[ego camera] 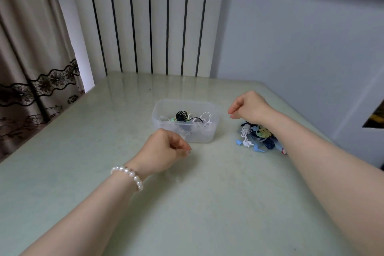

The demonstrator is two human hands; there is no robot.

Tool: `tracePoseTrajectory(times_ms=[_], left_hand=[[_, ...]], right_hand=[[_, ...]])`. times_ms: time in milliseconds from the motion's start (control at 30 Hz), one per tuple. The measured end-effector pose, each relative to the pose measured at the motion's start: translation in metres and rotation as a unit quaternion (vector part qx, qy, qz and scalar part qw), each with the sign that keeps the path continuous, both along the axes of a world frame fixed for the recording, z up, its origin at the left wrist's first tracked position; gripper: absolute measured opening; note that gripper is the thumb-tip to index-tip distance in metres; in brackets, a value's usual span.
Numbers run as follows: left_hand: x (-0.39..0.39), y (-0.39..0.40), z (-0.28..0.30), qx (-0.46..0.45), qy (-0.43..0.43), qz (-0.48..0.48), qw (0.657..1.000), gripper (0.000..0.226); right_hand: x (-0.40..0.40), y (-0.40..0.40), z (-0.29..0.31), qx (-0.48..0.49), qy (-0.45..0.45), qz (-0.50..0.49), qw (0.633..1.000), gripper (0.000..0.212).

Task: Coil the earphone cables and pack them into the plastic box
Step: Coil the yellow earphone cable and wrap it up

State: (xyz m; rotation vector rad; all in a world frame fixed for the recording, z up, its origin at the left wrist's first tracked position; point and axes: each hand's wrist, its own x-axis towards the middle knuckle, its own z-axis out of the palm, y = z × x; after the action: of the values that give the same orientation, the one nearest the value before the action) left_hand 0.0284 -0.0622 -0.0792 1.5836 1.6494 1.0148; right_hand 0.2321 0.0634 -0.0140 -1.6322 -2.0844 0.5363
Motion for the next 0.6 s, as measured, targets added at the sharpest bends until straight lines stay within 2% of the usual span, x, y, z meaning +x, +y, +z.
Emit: tracePoseTrajectory(times_ms=[100, 200, 433, 500, 600], left_hand=[[0.003, 0.001, -0.004, 0.014, 0.033, -0.004, 0.999, 0.019], [0.004, 0.001, -0.006, 0.016, 0.045, -0.005, 0.999, 0.021], [0.005, 0.001, -0.009, 0.016, 0.069, -0.007, 0.997, 0.018], [0.005, 0.002, -0.010, 0.017, 0.073, -0.009, 0.997, 0.019], [0.005, 0.003, -0.010, 0.017, 0.078, -0.009, 0.997, 0.016]], right_hand=[[0.032, -0.006, -0.001, -0.025, -0.076, 0.015, 0.997, 0.015], [0.050, -0.013, -0.003, -0.035, -0.112, 0.036, 0.992, 0.020], [0.075, -0.008, -0.014, 0.017, -0.235, 0.027, 0.971, 0.050], [0.078, -0.006, -0.021, 0.036, -0.251, 0.023, 0.967, 0.049], [0.077, -0.006, -0.026, 0.092, -0.219, 0.029, 0.971, 0.036]])
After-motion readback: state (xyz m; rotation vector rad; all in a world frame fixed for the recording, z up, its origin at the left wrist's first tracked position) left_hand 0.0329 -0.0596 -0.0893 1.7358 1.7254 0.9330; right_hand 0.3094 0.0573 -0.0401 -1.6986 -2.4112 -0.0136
